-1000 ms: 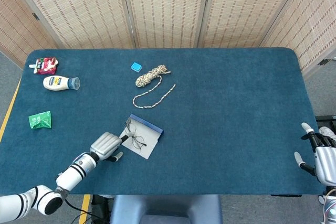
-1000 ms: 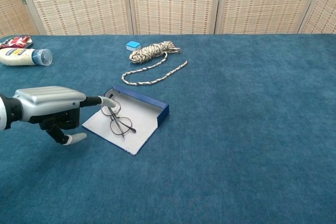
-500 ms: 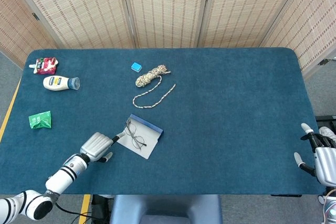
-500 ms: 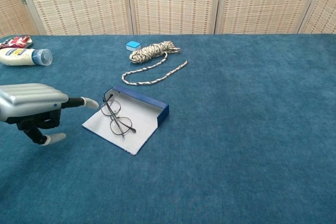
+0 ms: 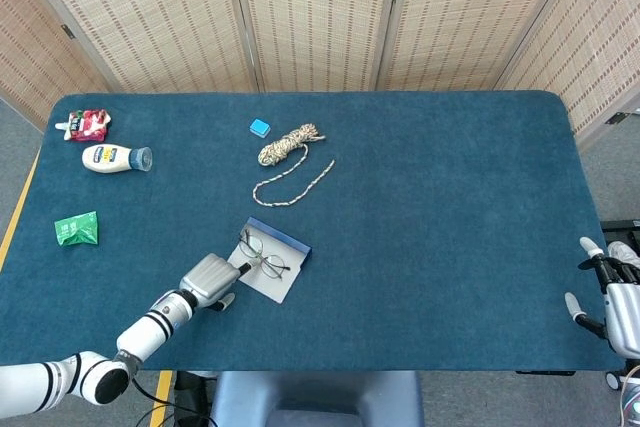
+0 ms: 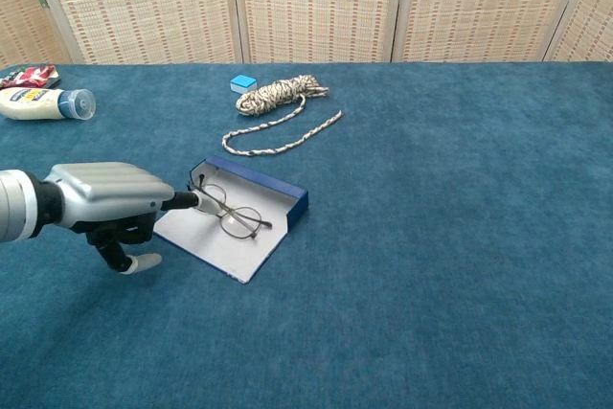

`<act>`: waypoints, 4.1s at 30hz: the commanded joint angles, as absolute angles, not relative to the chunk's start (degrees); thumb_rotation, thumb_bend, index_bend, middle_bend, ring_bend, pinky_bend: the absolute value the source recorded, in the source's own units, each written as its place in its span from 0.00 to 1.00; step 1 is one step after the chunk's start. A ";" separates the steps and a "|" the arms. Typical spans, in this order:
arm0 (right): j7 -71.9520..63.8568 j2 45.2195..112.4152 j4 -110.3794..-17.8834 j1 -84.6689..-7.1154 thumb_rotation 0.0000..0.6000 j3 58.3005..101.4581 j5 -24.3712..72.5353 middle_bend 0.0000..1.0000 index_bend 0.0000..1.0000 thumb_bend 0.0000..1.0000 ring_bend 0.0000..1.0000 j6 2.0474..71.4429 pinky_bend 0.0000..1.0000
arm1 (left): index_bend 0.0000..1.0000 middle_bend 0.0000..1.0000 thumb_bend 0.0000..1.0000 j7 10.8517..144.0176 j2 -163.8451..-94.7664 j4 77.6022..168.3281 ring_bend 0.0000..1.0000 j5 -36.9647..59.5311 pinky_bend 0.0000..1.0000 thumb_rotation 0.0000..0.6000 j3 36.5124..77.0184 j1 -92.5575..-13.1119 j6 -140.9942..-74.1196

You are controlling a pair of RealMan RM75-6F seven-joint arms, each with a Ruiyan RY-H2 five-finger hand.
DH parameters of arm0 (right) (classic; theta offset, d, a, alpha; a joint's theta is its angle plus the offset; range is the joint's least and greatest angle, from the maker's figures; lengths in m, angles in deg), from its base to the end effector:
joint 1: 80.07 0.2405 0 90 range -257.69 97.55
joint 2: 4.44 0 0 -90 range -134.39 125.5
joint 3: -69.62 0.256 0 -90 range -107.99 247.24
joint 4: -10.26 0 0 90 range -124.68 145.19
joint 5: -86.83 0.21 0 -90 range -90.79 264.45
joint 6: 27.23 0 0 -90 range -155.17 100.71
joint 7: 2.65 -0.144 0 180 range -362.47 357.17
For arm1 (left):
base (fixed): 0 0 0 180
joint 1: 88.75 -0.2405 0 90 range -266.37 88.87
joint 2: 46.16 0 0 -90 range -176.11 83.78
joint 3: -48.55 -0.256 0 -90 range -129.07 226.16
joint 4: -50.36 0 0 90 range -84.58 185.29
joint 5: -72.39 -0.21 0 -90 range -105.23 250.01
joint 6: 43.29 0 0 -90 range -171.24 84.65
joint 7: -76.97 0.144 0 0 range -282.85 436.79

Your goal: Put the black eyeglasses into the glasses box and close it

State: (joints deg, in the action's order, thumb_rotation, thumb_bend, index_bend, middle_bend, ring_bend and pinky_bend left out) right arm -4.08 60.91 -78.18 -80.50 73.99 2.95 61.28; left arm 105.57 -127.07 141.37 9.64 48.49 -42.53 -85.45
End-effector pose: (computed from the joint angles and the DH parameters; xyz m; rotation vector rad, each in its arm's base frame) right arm -0.3372 -0.1564 0.1728 1.2560 -0.8879 0.8562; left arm -0.1742 0.3055 -0.0265 -2.2578 -0.8132 -0.5371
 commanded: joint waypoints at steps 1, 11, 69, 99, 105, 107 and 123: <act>-4.14 60.92 -78.08 -80.58 1.00 74.02 3.07 0.37 0.10 0.33 0.29 61.31 0.24 | 0.10 1.00 0.49 105.54 -127.63 141.01 0.94 10.55 0.84 1.00 49.03 -41.72 -84.98; -4.25 60.75 -78.05 -80.80 1.00 74.14 3.23 0.37 0.10 0.33 0.29 61.50 0.24 | 0.10 1.00 0.49 107.26 -129.49 138.26 0.94 14.55 0.84 1.00 49.76 -39.20 -84.99; -4.10 61.43 -77.66 -80.23 1.00 74.37 3.06 0.37 0.10 0.33 0.29 60.40 0.24 | 0.20 0.96 0.36 97.79 -128.38 133.03 0.88 -4.09 0.84 1.00 44.22 -46.46 -108.24; -3.98 61.48 -77.72 -80.22 1.00 74.08 3.00 0.37 0.10 0.33 0.30 60.37 0.24 | 0.32 1.00 0.25 84.19 -138.97 116.40 1.00 -18.38 0.99 1.00 44.37 -48.93 -106.89; -4.01 61.34 -77.75 -80.43 1.00 74.03 3.18 0.37 0.10 0.33 0.30 60.49 0.24 | 0.32 1.00 0.25 84.77 -140.28 115.67 1.00 -18.18 0.99 1.00 45.15 -49.00 -106.03; -4.05 61.31 -77.72 -80.48 1.00 74.00 3.22 0.37 0.10 0.33 0.30 60.50 0.24 | 0.32 1.00 0.25 84.96 -140.68 115.66 1.00 -18.26 0.99 1.00 45.28 -48.97 -105.72; -4.48 61.32 -77.26 -80.54 1.00 74.03 3.49 0.37 0.10 0.33 0.30 60.30 0.24 | 0.32 1.00 0.25 86.07 -144.14 113.36 1.00 -17.13 0.99 1.00 47.18 -48.32 -102.87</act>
State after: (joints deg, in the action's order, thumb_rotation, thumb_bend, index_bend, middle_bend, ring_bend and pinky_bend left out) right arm -4.47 61.32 -77.27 -80.53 74.03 3.48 60.31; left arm 85.95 -144.04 113.48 -17.25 47.10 -48.37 -103.02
